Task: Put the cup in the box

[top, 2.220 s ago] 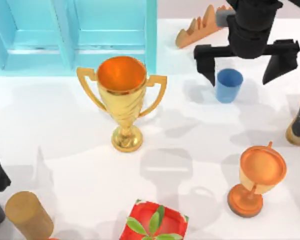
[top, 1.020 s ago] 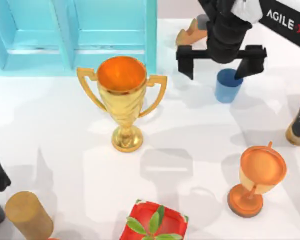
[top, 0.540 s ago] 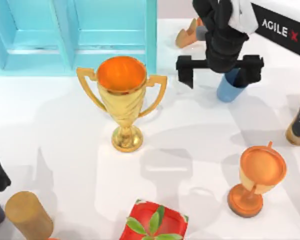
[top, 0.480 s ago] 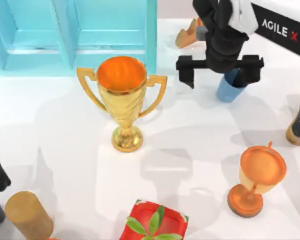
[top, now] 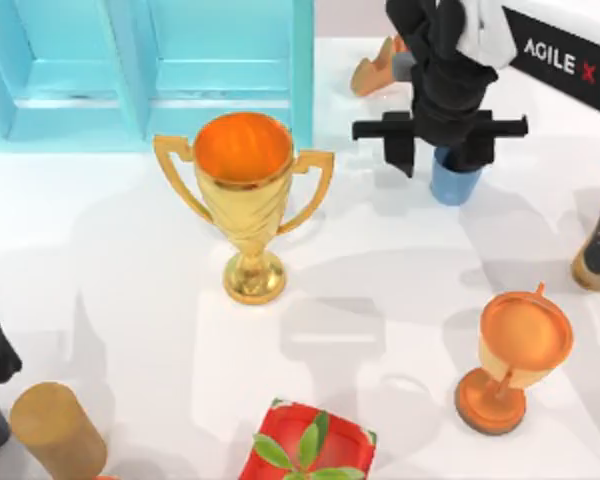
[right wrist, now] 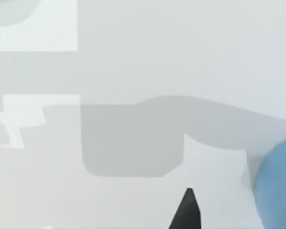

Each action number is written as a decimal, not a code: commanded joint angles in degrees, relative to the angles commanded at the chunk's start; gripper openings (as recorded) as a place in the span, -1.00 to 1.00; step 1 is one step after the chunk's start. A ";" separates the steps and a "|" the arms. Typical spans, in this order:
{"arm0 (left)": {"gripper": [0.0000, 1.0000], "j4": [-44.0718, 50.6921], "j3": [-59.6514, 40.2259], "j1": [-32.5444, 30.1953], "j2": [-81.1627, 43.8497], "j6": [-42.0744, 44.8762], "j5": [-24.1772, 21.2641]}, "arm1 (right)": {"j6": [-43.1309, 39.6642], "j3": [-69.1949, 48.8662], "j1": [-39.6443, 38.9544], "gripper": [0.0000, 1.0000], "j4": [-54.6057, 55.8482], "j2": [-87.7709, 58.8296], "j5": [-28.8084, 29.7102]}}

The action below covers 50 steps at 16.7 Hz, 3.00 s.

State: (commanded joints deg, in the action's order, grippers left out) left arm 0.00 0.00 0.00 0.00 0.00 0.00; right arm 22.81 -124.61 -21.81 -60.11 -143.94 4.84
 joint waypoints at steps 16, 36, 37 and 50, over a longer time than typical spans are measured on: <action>1.00 0.00 0.00 0.00 0.00 0.00 0.00 | -3.34 2.08 1.41 -1.00 0.65 3.27 -0.54; 1.00 0.00 0.00 0.00 0.00 0.00 0.00 | -44.02 37.29 44.00 -1.00 -14.53 46.07 -7.58; 1.00 0.00 0.00 0.00 0.00 0.00 0.00 | -43.92 37.14 43.78 -1.00 -14.41 45.81 -7.46; 1.00 0.00 0.00 0.00 0.00 0.00 0.00 | -44.82 49.01 44.83 -1.00 -0.34 43.56 -7.64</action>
State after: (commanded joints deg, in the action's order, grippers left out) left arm 0.00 0.00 0.00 0.00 0.00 0.00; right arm -22.01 -75.60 23.02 -60.45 -100.38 -2.80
